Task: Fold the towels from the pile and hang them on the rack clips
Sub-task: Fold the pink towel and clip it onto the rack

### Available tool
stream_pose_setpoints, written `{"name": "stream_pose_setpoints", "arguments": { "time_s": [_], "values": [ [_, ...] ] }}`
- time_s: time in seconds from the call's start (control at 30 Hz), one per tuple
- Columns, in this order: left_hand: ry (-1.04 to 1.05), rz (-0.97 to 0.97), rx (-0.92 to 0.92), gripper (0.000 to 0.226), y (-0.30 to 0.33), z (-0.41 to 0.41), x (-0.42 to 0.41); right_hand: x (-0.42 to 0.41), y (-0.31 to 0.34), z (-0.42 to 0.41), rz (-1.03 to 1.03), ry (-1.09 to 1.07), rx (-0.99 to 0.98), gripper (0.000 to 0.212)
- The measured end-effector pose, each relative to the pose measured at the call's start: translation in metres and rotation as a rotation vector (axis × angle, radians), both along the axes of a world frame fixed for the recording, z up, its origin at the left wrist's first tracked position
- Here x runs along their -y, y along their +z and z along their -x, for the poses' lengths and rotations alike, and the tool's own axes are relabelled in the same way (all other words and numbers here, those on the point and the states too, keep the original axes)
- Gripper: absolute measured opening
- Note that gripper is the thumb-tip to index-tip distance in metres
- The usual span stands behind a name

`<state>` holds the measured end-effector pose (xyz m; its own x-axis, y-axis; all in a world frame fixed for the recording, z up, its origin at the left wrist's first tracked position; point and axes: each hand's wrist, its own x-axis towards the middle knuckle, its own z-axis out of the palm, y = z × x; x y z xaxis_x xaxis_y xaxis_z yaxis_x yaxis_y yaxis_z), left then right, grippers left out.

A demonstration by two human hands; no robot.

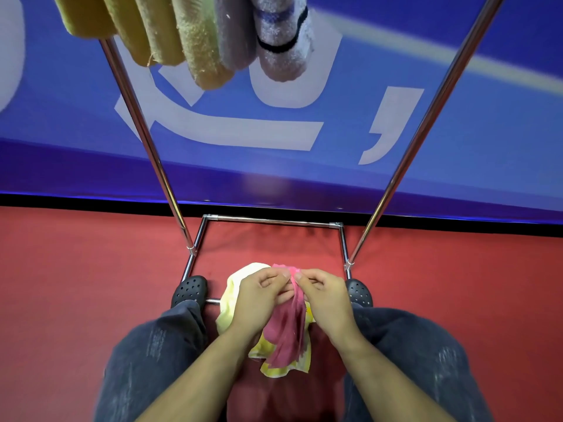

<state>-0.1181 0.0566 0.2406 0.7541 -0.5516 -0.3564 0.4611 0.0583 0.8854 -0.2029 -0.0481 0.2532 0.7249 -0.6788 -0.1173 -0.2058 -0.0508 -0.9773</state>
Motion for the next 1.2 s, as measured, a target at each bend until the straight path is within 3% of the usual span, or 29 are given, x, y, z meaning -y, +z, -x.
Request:
{"name": "stream_pose_setpoints", "arguments": {
  "time_s": [0.23, 0.4, 0.47, 0.53, 0.6, 0.67, 0.77, 0.9, 1.07, 1.2],
  "values": [
    [-0.117, 0.068, -0.117, 0.041, 0.009, -0.003, -0.005, 0.004, 0.001, 0.001, -0.032, 0.006, -0.016, 0.011],
    [-0.18, 0.098, -0.155, 0.042, 0.014, -0.001, -0.006, 0.01, -0.005, 0.003, 0.012, -0.042, -0.02, 0.001],
    [-0.198, 0.088, -0.117, 0.037, 0.012, -0.003, -0.006, 0.011, -0.008, 0.002, 0.051, -0.038, -0.025, 0.006],
    [-0.185, 0.04, -0.015, 0.024, 0.006, -0.006, -0.005, 0.011, -0.009, 0.001, 0.118, -0.009, -0.031, 0.011],
    [-0.143, -0.078, 0.224, 0.015, -0.002, -0.009, -0.004, 0.011, -0.009, 0.001, 0.218, 0.02, -0.055, 0.016],
    [-0.138, -0.209, 0.501, 0.026, -0.008, -0.013, -0.005, 0.011, -0.009, 0.002, 0.285, 0.04, -0.065, 0.016],
    [-0.204, -0.27, 0.75, 0.041, -0.015, -0.021, -0.009, 0.014, -0.012, 0.004, 0.276, 0.052, -0.057, 0.011],
    [-0.284, -0.317, 0.894, 0.034, -0.016, -0.025, -0.012, 0.014, -0.009, 0.003, 0.223, 0.031, 0.008, 0.013],
    [-0.303, -0.423, 0.89, 0.018, -0.013, -0.026, -0.013, 0.014, -0.007, 0.005, 0.213, 0.063, 0.018, 0.012],
    [-0.405, -0.709, 1.02, 0.035, -0.015, -0.029, -0.016, 0.015, -0.001, 0.009, 0.247, 0.087, 0.024, 0.013]
  ]
}}
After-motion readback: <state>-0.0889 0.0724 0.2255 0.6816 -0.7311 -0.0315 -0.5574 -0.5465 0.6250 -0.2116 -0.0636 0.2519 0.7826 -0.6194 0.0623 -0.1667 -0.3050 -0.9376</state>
